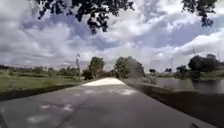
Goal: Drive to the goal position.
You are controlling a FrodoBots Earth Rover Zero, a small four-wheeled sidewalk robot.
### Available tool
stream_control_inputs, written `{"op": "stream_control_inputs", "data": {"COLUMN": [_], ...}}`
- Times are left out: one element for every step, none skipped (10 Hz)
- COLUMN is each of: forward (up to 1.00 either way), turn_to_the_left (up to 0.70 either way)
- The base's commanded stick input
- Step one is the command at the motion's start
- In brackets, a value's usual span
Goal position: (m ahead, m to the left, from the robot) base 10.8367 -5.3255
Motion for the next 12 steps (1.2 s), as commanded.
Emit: {"op": "stream_control_inputs", "data": {"forward": [0.69,0.69,0.69,0.69,0.69,0.69,0.69,0.69,0.69,0.69,0.69,0.69], "turn_to_the_left": [0.03,0.01,0.03,0.14,0.14,0.10,0.01,0.01,0.05,0.14,0.14,0.08]}}
